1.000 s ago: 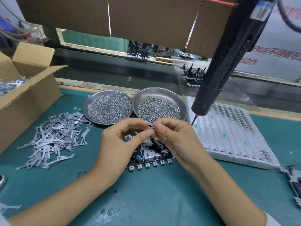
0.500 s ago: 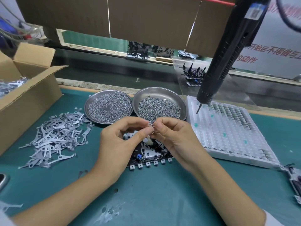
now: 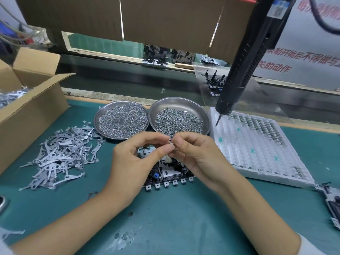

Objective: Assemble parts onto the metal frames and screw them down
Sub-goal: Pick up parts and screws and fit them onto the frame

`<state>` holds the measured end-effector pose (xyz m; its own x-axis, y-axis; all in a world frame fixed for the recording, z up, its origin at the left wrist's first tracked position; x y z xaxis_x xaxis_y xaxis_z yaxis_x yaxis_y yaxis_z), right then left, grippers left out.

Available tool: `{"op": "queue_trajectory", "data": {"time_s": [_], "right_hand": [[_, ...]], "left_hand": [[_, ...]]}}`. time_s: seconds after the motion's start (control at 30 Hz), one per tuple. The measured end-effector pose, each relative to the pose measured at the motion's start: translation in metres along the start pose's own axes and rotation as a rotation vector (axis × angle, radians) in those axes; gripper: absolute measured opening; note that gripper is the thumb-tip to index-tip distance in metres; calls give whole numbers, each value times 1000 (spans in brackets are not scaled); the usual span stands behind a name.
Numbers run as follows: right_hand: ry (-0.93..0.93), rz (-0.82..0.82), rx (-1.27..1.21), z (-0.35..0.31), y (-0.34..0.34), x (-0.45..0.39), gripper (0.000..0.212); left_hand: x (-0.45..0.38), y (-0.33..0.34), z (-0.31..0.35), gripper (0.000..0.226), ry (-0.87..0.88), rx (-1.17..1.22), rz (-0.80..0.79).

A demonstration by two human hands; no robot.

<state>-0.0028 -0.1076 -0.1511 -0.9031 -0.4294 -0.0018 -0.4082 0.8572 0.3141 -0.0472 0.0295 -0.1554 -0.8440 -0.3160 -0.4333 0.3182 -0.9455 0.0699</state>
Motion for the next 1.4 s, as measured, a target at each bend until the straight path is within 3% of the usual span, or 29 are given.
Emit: {"op": "queue_trajectory", "data": {"time_s": [0.17, 0.27, 0.43, 0.5, 0.57, 0.67, 0.73, 0.87, 1.1, 1.3, 1.4], "right_hand": [[34, 21, -22, 1, -1, -1, 4], [88, 33, -21, -1, -4, 0, 22], [192, -128, 517, -41, -22, 15, 20], [206, 10, 698, -58, -46, 19, 9], [195, 300, 842, -73, -81, 22, 9], [123, 693, 1307, -92, -142, 24, 20], [107, 823, 1530, -99, -178, 26, 32], [204, 732, 1662, -97, -210, 30, 44], [147, 607, 1849, -94, -214, 27, 53], [42, 674, 1954, -93, -213, 31, 31], [-39, 681, 1837, -98, -195, 38, 20]], "left_hand": [[0, 0, -1, 21, 11, -12, -34], [1, 1, -2, 22, 36, -46, -76], [1, 0, -5, 16, 10, -105, -72], [-1, -2, -9, 12, -54, -66, -6], [-2, -3, -11, 11, -96, -32, 40], [-2, -2, -12, 10, -107, -40, 63], [-2, -2, -12, 13, -102, -45, 80], [-1, 0, -13, 15, -98, -75, 82], [-1, -1, -16, 16, -105, -79, 82], [0, 0, -19, 15, -129, -28, 72], [0, 0, -21, 18, -141, -5, 57]]}}
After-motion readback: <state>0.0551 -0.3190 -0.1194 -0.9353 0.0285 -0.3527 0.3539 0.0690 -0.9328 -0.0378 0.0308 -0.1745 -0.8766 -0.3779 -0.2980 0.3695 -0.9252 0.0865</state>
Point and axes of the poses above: each hand's wrist, its own x-axis away from the middle knuckle, its own y-axis out of the palm, z = x × y, the point moved 3 cm from there along -x, towards the middle knuckle, and after that the axes turned 7 degrees about z, right-handed, at the moved point
